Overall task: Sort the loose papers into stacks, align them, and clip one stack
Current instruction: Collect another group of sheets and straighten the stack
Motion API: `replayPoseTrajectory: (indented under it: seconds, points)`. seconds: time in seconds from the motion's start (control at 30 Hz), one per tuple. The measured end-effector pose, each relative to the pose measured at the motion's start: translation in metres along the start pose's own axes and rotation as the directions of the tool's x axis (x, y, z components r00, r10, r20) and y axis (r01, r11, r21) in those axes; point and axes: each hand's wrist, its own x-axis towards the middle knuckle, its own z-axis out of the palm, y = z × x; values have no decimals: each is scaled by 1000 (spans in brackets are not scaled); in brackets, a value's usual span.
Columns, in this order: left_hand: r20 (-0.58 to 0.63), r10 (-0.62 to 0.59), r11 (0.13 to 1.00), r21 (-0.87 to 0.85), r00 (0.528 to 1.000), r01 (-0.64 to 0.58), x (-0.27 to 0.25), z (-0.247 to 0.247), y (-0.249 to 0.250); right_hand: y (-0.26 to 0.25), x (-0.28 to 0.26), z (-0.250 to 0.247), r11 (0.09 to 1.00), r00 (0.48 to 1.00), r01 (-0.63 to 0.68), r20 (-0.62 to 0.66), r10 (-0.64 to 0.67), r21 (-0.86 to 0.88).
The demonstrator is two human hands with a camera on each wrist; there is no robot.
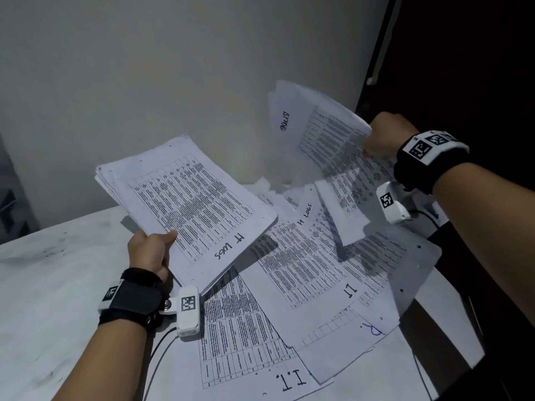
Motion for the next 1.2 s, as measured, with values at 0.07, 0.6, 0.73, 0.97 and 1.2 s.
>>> replayPoseTrajectory:
  seconds: [0.07, 0.6, 0.73, 0.97, 1.2]
  points:
    - [-10, 1, 1000, -13, 1000, -1, -4, 2, 1, 1, -1, -8, 1000, 997, -5, -73, 6, 10]
    - [34, 23, 991, 129, 999, -28, 1, 0, 6, -18, -6, -39, 26, 982, 167, -164, -92, 986]
    - [216, -100, 982, 177, 971, 62, -1, 1, 3, -30, -20, 0, 116, 939, -247, 267, -215, 962]
    - [445, -295, 894, 441, 846, 80, -24, 12, 8, -16, -24, 162, 388, 733, -546, 648, -208, 743]
    - [237, -417, 795, 563, 877, 226, 37, -16, -37, 13, -36, 254, 505, 727, -527, 671, -149, 684]
